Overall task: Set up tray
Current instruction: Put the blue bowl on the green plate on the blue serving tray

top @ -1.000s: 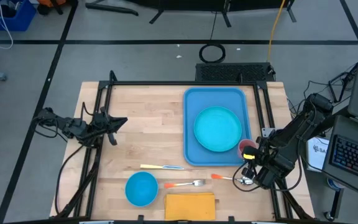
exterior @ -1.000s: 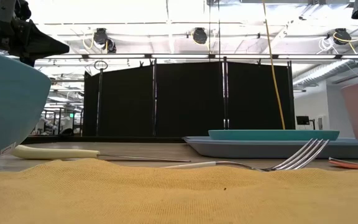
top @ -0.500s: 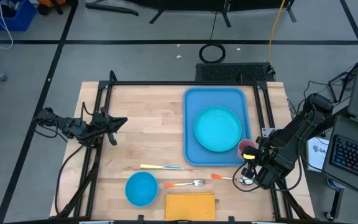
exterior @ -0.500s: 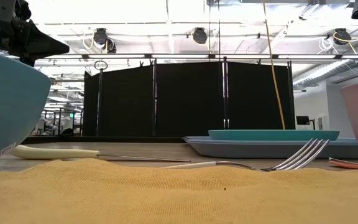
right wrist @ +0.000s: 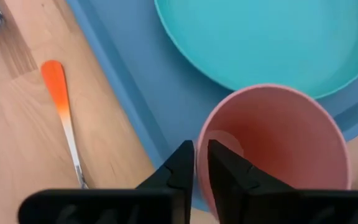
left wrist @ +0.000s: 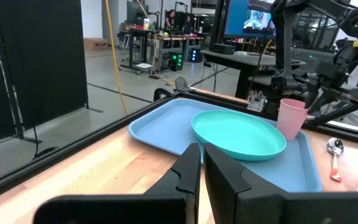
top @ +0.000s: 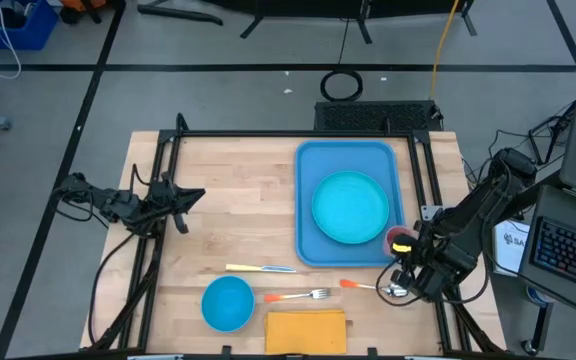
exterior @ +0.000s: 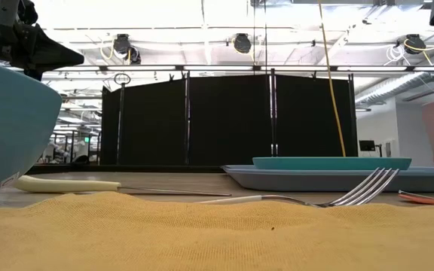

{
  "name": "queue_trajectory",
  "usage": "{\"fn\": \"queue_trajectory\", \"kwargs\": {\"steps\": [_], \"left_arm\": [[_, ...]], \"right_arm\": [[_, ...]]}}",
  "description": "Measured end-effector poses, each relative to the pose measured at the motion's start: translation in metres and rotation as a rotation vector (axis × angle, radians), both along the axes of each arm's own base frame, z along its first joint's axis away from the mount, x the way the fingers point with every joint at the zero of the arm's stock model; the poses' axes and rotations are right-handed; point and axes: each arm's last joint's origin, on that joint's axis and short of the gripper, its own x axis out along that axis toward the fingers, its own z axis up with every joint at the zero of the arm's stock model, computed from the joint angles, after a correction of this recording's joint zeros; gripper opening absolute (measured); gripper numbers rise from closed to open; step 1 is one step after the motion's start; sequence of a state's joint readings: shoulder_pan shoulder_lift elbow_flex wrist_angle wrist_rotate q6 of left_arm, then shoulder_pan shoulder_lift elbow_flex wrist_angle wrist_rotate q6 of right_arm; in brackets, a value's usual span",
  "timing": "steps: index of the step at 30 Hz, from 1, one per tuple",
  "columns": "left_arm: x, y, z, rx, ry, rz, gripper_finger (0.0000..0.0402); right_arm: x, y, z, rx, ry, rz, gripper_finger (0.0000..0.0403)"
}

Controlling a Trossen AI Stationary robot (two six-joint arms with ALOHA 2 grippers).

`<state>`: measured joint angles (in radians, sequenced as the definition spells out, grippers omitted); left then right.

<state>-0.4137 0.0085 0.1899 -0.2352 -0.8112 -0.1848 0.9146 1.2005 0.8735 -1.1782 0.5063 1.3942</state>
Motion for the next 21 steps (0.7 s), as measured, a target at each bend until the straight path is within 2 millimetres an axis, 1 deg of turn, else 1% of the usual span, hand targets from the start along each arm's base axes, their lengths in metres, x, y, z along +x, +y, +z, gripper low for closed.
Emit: {"fn": "queue_trajectory", "kwargs": {"steps": [10,21], "left_arm": [[0.0,0.0,0.0,-0.004,-0.001,0.0,0.0024],[0.0,0.0,0.0,-0.007,-0.003,0.0,0.0024]], "right_arm": [[-0.002,-0.003,0.005,0.006,-0.029,0.026,0.0077],[-0.005,-0.01,0.014,-0.006,-0.091,0.063,0.0079]]}}
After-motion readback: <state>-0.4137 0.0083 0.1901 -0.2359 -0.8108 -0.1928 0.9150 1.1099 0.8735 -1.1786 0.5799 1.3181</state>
